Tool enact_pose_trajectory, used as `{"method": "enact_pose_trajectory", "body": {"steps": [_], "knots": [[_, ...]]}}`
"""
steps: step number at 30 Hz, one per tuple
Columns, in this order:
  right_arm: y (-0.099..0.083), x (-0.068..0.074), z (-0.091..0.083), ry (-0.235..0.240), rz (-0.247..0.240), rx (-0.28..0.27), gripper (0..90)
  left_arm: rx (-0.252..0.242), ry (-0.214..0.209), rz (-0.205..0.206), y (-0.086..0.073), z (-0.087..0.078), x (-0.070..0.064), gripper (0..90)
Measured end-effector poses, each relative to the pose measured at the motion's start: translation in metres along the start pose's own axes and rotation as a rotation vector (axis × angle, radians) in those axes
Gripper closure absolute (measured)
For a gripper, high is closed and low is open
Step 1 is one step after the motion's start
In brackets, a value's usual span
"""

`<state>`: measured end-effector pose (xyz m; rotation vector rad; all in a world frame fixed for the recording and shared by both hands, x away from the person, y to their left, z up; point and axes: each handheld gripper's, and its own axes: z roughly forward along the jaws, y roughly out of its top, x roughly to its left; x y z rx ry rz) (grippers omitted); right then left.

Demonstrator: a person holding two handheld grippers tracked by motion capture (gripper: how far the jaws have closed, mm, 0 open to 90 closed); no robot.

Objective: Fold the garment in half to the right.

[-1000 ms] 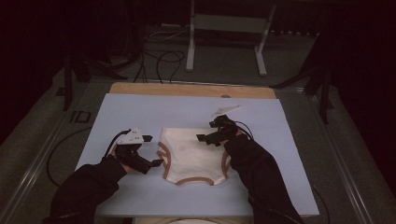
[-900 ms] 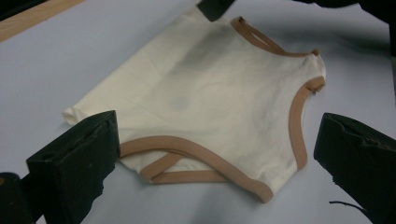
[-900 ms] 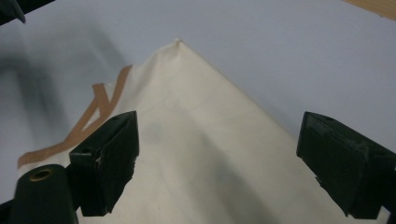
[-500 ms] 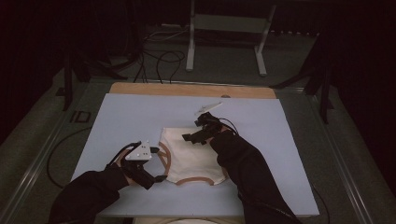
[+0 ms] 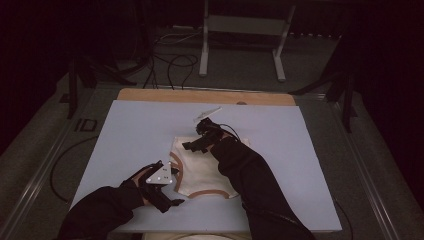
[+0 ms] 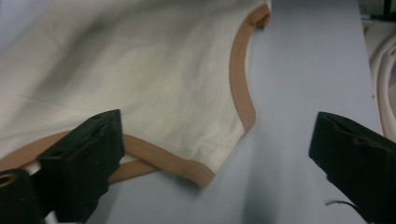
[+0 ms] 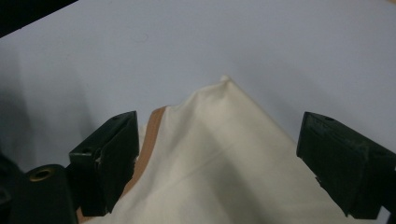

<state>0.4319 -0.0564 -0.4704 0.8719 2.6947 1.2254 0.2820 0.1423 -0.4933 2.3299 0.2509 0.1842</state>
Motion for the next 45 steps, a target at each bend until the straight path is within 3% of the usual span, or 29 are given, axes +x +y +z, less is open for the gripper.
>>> {"method": "enact_pose_trajectory", "body": {"steps": [11,17,22,26,30,36,39,41,45], "knots": [[0.003,0.004,0.02,0.022,0.002,0.028,13.2,0.088,-0.034,0.068,-0.007,0.026,0.002,22.4],[0.004,0.004,0.024,0.034,0.009,0.03,13.4,0.071,-0.055,0.076,-0.006,0.029,0.004,33.9],[0.005,0.005,0.028,0.03,0.014,0.032,13.3,0.065,-0.062,0.077,-0.002,0.033,0.009,48.0],[0.006,0.005,0.031,0.024,0.021,0.03,13.3,0.064,-0.061,0.073,0.001,0.035,0.012,65.0],[0.006,0.005,0.035,0.019,-0.004,0.038,13.6,0.066,-0.045,0.071,0.003,0.037,0.014,81.5],[0.009,0.002,0.041,0.014,-0.006,0.035,13.6,0.077,-0.029,0.077,0.005,0.037,0.013,83.9],[0.014,0.002,0.045,-0.031,-0.007,0.068,9.5,0.067,-0.035,0.06,0.004,0.038,0.014,84.1],[0.019,0.002,0.047,-0.043,0.019,0.071,9.5,0.067,-0.035,0.06,0.004,0.037,0.014,84.2],[0.026,0.0,0.049,-0.04,0.025,0.06,17.3,0.064,-0.029,0.06,0.003,0.037,0.014,84.2]]}}
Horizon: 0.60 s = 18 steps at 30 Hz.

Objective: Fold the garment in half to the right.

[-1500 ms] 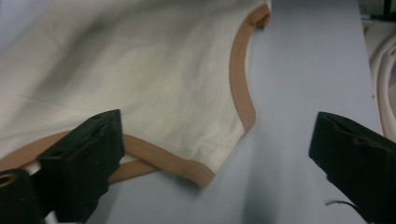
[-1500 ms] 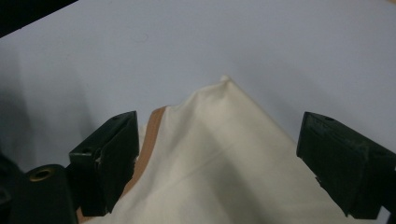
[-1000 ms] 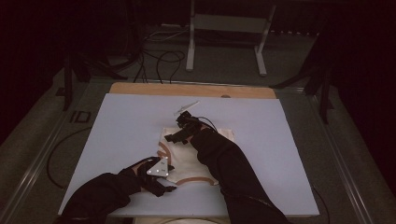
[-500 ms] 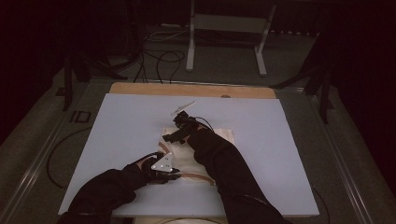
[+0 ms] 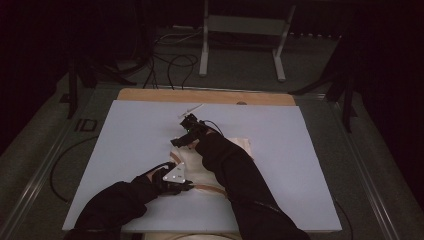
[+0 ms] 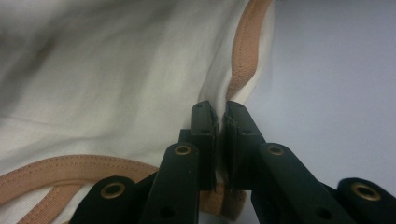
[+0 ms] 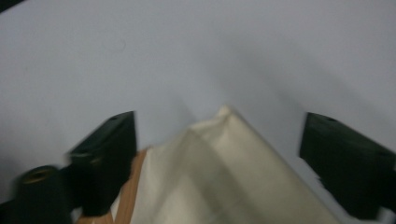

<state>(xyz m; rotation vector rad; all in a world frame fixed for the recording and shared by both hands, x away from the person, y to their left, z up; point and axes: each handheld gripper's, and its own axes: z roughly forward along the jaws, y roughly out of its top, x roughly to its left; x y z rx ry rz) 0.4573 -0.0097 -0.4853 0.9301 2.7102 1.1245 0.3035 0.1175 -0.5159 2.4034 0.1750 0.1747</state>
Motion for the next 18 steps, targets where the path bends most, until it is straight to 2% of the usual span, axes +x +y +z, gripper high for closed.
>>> {"method": "enact_pose_trajectory", "body": {"steps": [1,2,3,4,9,10,15,18], "knots": [[0.003,0.0,0.002,0.005,0.01,-0.002,21.6,-0.003,-0.002,-0.001,0.0,0.0,0.0,84.2],[0.006,0.0,0.005,-0.005,0.007,-0.002,31.7,-0.005,-0.003,-0.002,-0.001,0.0,0.0,84.2],[0.006,0.0,0.005,-0.005,0.007,-0.002,31.7,-0.005,-0.003,-0.002,-0.001,0.0,0.0,84.2],[0.008,0.001,0.008,-0.025,0.012,0.005,36.6,-0.007,-0.004,-0.005,-0.001,0.0,0.0,84.3],[0.009,0.0,0.018,-0.041,0.019,0.029,45.3,-0.008,-0.001,-0.004,-0.001,0.0,0.0,84.3],[0.009,0.0,0.022,-0.058,0.02,0.042,47.1,-0.003,0.002,0.002,-0.001,0.0,0.0,84.3],[0.008,0.001,0.032,-0.055,0.008,0.068,50.5,-0.007,0.001,-0.007,-0.001,0.0,-0.001,84.3],[0.007,0.003,0.039,-0.064,-0.018,0.092,56.6,-0.003,-0.001,-0.004,-0.001,0.0,-0.001,84.8]]}}
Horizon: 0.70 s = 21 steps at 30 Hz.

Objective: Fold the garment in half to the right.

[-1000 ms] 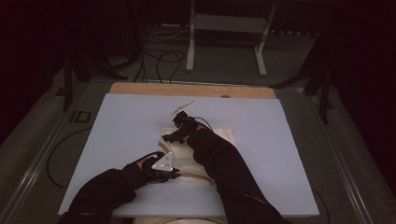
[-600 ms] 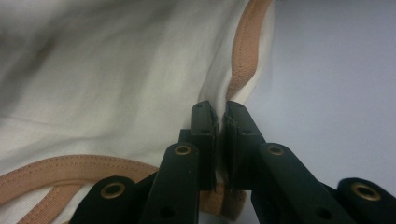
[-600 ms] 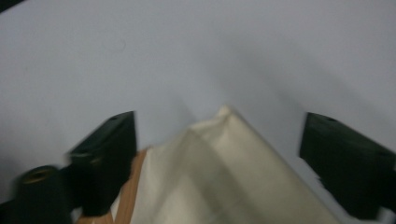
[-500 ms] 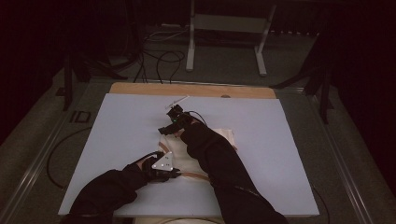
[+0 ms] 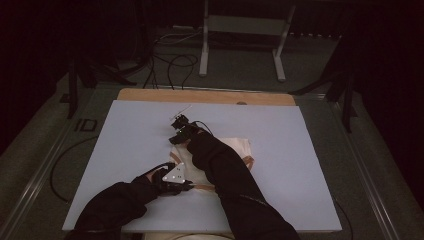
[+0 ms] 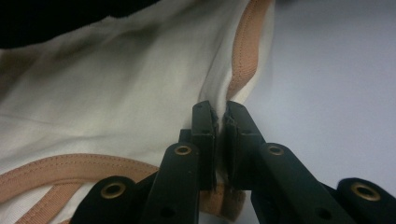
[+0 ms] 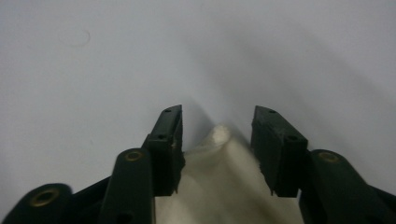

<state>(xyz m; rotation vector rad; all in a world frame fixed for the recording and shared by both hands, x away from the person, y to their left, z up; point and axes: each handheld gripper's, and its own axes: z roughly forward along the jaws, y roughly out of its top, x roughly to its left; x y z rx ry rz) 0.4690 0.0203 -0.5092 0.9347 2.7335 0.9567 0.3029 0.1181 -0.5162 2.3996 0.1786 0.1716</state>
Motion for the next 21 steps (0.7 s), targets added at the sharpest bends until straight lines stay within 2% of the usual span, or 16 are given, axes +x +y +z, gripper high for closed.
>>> {"method": "enact_pose_trajectory", "body": {"steps": [2,3,4,6,8,10,15,21], "knots": [[0.0,0.001,0.002,-0.005,-0.026,0.011,60.6,0.002,0.001,0.002,0.0,0.0,0.0,84.8],[0.0,0.001,0.002,-0.005,-0.026,0.011,60.6,0.002,0.001,0.002,0.0,0.0,0.0,84.8],[0.0,0.003,0.003,-0.026,-0.041,0.012,66.5,0.002,0.001,0.001,0.0,0.0,0.0,84.8],[0.0,0.003,0.002,-0.027,-0.045,0.015,68.5,0.001,0.0,0.0,0.0,0.0,0.0,84.9],[0.0,0.004,0.002,-0.043,-0.072,0.025,79.6,0.002,0.0,-0.001,0.0,0.0,0.0,84.9],[0.0,0.002,0.001,-0.042,-0.063,0.031,85.4,0.003,-0.005,-0.005,0.0,0.0,0.001,85.1],[0.0,0.001,-0.003,-0.028,-0.058,0.02,87.5,-0.013,-0.012,-0.02,0.001,-0.002,0.002,85.7],[0.0,0.001,-0.012,-0.012,-0.057,-0.001,87.7,-0.012,-0.014,-0.01,0.005,-0.005,0.002,86.0]]}}
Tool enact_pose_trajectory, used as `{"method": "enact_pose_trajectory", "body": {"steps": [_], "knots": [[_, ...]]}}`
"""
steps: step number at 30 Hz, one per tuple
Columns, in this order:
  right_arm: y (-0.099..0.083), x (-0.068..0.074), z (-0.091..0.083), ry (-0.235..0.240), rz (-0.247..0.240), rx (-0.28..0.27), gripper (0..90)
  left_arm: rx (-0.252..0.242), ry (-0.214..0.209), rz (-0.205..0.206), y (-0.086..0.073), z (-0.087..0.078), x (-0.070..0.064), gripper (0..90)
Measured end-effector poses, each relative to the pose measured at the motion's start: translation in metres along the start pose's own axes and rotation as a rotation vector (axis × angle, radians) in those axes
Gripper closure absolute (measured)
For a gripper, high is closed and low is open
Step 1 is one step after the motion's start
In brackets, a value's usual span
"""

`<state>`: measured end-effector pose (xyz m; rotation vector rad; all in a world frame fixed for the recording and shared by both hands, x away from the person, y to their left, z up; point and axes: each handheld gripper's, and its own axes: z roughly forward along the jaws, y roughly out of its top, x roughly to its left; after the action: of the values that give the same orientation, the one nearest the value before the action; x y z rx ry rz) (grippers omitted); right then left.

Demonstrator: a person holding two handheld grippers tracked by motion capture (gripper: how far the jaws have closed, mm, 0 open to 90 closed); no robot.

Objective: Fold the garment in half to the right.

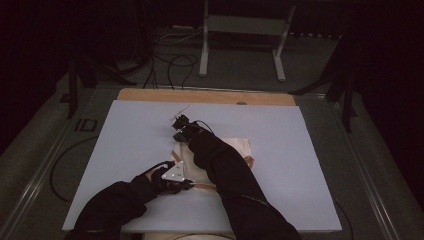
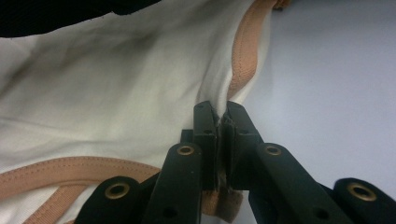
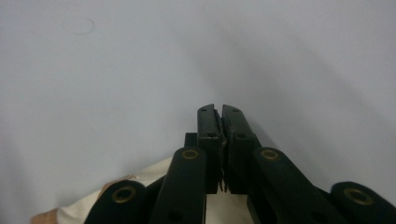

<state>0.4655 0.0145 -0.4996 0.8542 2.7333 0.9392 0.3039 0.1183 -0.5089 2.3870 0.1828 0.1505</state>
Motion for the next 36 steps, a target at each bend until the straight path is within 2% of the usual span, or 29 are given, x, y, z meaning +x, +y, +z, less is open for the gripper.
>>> {"method": "enact_pose_trajectory", "body": {"steps": [13,29,36], "knots": [[-0.001,0.0,-0.023,-0.009,-0.013,-0.034,87.8,0.018,-0.001,0.032,0.009,-0.004,-0.002,86.0],[-0.008,-0.005,-0.05,-0.005,-0.002,-0.061,87.9,0.048,-0.009,0.066,0.023,-0.008,-0.002,86.1],[-0.013,-0.01,-0.061,-0.018,0.003,-0.072,87.9,0.071,-0.007,0.1,0.031,-0.011,-0.002,86.0]]}}
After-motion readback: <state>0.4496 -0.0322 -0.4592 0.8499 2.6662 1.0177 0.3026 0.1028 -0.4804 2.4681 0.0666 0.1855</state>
